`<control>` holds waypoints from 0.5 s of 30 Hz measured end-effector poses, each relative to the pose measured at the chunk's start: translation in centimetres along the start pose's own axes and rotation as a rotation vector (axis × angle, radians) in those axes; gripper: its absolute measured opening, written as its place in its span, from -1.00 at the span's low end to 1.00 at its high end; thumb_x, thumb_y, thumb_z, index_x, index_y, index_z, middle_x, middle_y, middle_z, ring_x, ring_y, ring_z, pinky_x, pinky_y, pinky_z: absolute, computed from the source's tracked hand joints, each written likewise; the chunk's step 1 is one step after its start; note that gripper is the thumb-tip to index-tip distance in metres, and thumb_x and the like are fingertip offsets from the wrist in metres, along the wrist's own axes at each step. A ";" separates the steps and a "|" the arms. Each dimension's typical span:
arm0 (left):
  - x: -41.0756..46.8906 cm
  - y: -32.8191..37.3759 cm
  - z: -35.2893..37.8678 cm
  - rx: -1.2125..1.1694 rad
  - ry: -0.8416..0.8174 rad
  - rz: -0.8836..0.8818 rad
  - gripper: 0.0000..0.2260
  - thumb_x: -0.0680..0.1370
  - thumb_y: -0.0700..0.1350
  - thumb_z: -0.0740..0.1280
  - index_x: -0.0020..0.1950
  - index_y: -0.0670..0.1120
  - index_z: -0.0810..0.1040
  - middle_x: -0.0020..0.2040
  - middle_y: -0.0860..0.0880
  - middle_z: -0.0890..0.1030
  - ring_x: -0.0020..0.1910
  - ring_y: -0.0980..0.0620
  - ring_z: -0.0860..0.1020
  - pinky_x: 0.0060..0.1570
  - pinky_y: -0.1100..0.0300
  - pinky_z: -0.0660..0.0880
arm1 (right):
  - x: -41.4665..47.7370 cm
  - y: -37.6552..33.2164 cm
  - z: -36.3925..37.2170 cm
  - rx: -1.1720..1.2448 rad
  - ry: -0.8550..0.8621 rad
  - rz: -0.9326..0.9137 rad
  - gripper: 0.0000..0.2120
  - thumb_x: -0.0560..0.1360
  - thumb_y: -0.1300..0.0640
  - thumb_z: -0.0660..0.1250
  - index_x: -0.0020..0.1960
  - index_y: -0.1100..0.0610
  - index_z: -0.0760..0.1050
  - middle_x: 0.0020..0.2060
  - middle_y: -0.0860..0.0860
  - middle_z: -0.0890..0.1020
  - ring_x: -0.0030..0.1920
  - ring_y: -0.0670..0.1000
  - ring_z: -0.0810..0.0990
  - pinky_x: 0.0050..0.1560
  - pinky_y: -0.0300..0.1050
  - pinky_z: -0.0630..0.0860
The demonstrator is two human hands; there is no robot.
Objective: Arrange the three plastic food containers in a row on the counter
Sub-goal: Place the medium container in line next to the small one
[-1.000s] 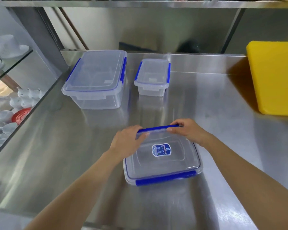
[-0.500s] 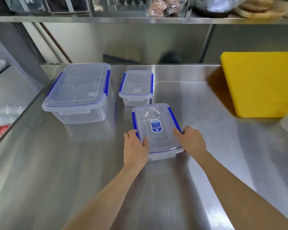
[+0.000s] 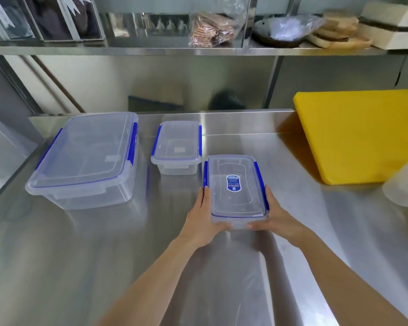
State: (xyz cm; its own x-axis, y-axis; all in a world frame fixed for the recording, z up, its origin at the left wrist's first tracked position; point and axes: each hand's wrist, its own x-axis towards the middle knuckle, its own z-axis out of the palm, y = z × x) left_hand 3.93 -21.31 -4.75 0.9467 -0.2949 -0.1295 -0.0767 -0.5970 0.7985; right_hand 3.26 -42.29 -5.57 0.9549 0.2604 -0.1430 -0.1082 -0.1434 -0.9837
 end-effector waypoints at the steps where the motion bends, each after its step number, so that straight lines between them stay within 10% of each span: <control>1: 0.8 0.0 0.1 0.013 0.018 0.002 -0.09 0.39 0.03 0.46 0.53 -0.01 -0.09 0.53 -0.01 0.12 0.44 -0.04 0.26 0.39 -0.04 0.29 | 0.8 0.0 -0.3 -0.002 0.030 -0.026 -0.02 0.17 0.29 0.61 0.39 -0.17 0.17 0.19 -0.24 0.53 0.22 -0.12 0.52 -0.03 -0.21 0.58; 15: 12.7 -0.3 -0.7 0.393 0.258 0.035 -0.55 0.59 -0.05 0.17 0.47 -0.02 0.19 0.43 -0.05 0.21 0.44 0.00 0.16 0.30 0.11 0.39 | 13.7 -0.8 -5.5 -0.135 0.160 -0.003 -0.20 0.26 0.14 0.56 0.37 -0.14 0.25 0.13 -0.20 0.57 0.12 -0.13 0.58 -0.09 -0.31 0.57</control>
State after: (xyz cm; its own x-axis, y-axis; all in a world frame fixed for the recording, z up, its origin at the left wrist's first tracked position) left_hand 16.17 -24.35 -6.23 0.9844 -0.1546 0.0835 -0.1755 -0.8417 0.5106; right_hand 17.97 -43.82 -6.16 0.9880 0.1079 -0.1103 -0.0774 -0.2721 -0.9592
